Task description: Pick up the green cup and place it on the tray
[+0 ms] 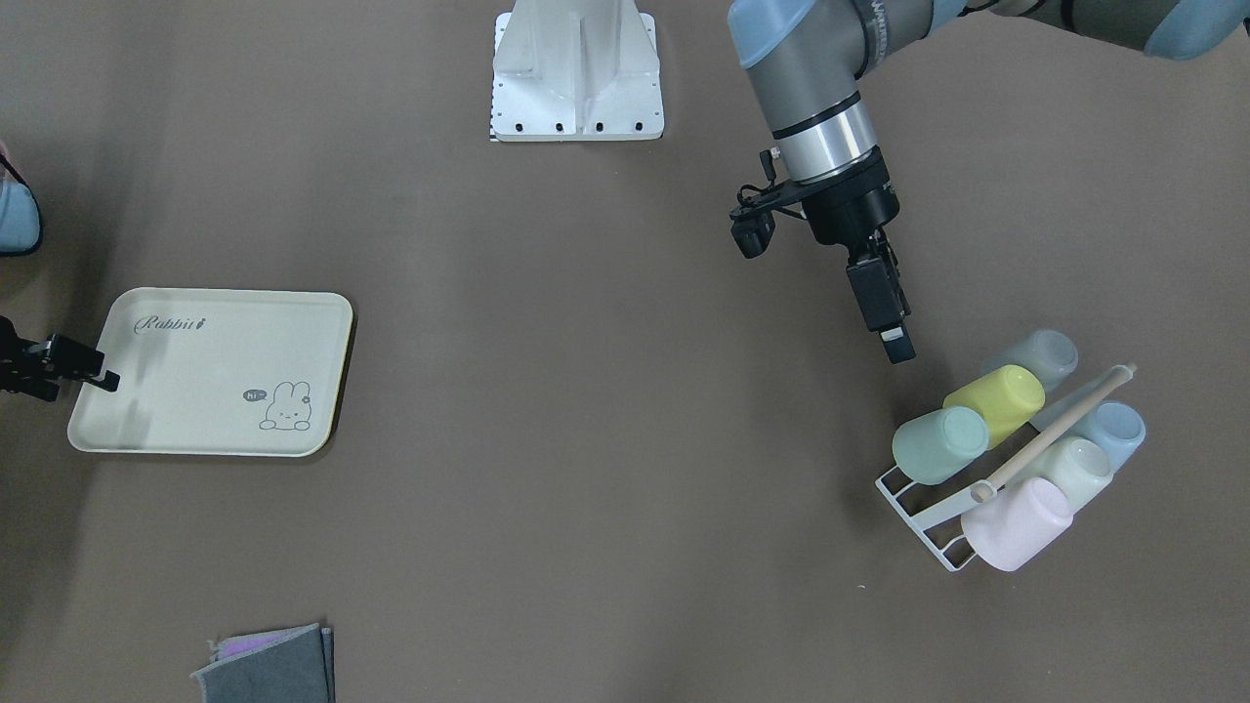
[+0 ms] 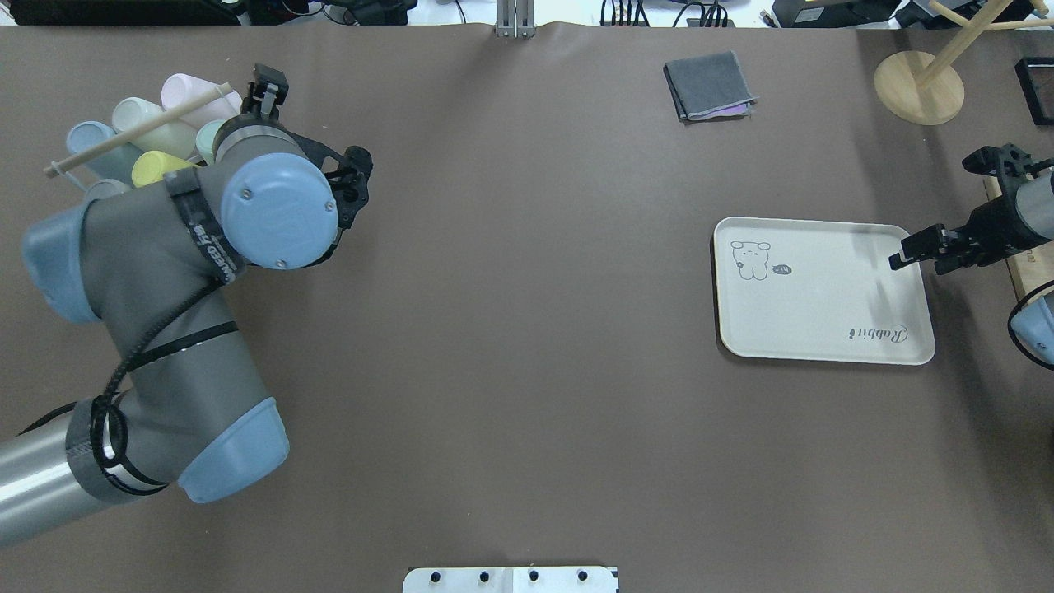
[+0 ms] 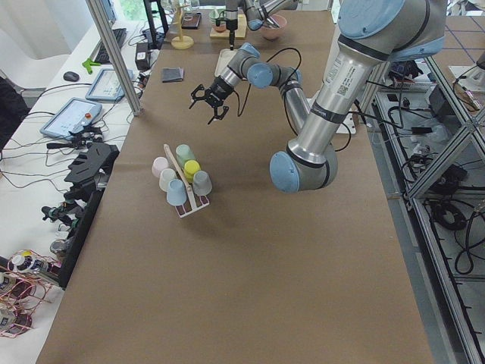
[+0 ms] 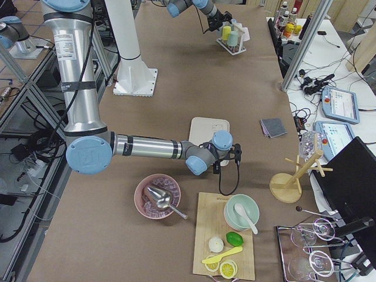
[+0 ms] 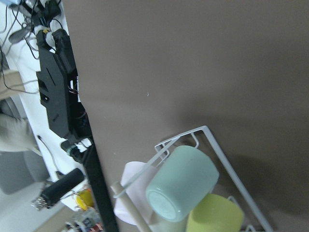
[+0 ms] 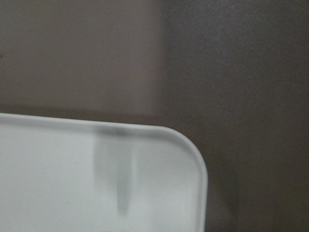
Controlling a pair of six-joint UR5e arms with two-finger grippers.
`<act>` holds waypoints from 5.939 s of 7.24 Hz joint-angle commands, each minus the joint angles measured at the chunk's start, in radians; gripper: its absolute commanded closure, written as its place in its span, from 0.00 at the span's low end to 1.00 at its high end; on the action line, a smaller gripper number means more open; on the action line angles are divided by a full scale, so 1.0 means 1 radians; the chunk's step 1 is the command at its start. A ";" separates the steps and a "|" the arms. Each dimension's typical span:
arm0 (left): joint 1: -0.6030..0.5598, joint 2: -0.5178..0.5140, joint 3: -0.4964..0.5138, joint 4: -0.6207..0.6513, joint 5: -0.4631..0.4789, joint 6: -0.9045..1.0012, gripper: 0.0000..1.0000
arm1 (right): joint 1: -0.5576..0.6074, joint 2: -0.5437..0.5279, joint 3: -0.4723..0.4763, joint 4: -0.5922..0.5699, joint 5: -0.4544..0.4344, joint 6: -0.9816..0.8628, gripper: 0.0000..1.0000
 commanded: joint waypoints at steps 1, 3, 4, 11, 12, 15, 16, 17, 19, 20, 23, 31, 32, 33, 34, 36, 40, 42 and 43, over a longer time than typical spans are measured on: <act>0.038 0.012 0.084 -0.045 0.146 0.246 0.01 | 0.000 -0.002 0.019 0.007 0.060 0.053 0.34; 0.038 0.038 0.186 -0.185 0.226 0.351 0.01 | 0.002 -0.017 0.012 0.011 0.057 0.053 0.41; 0.041 0.040 0.249 -0.240 0.229 0.342 0.01 | 0.002 -0.036 0.007 0.013 0.057 0.050 0.40; 0.109 0.106 0.314 -0.261 0.269 0.336 0.01 | 0.043 -0.036 0.020 -0.028 0.107 0.050 0.39; 0.110 0.109 0.320 -0.258 0.277 0.345 0.01 | 0.046 -0.036 0.018 -0.033 0.110 0.050 0.39; 0.109 0.109 0.379 -0.254 0.393 0.347 0.01 | 0.040 -0.057 -0.002 -0.030 0.090 0.039 0.39; 0.109 0.107 0.406 -0.259 0.419 0.345 0.01 | 0.030 -0.065 -0.005 -0.030 0.075 0.038 0.39; 0.109 0.094 0.429 -0.261 0.433 0.345 0.01 | 0.017 -0.065 -0.008 -0.030 0.051 0.038 0.41; 0.107 0.092 0.437 -0.261 0.436 0.351 0.01 | -0.007 -0.050 -0.008 -0.031 0.049 0.047 0.66; 0.104 0.092 0.443 -0.259 0.436 0.353 0.01 | -0.007 -0.050 -0.004 -0.031 0.050 0.052 0.81; 0.086 0.074 0.458 -0.264 0.436 0.408 0.01 | -0.004 -0.051 0.004 -0.031 0.055 0.053 0.96; 0.075 0.058 0.544 -0.363 0.499 0.442 0.35 | -0.077 0.077 0.203 -0.174 0.038 0.133 1.00; 0.073 0.058 0.551 -0.363 0.499 0.448 0.58 | -0.114 0.128 0.222 -0.179 0.025 0.217 1.00; 0.072 0.061 0.549 -0.377 0.501 0.451 0.79 | -0.169 0.168 0.242 -0.191 -0.027 0.254 1.00; 0.057 0.064 0.548 -0.395 0.499 0.451 0.88 | -0.231 0.217 0.284 -0.270 -0.095 0.256 1.00; 0.021 0.070 0.522 -0.394 0.499 0.480 0.94 | -0.315 0.368 0.358 -0.535 -0.179 0.257 1.00; 0.021 0.102 0.422 -0.394 0.501 0.543 0.96 | -0.375 0.398 0.259 -0.393 -0.229 0.254 1.00; 0.026 0.148 0.295 -0.392 0.501 0.618 0.96 | -0.375 0.452 0.196 -0.383 -0.227 0.254 1.00; 0.026 0.168 0.223 -0.391 0.501 0.653 0.97 | -0.375 0.452 0.190 -0.383 -0.223 0.254 0.83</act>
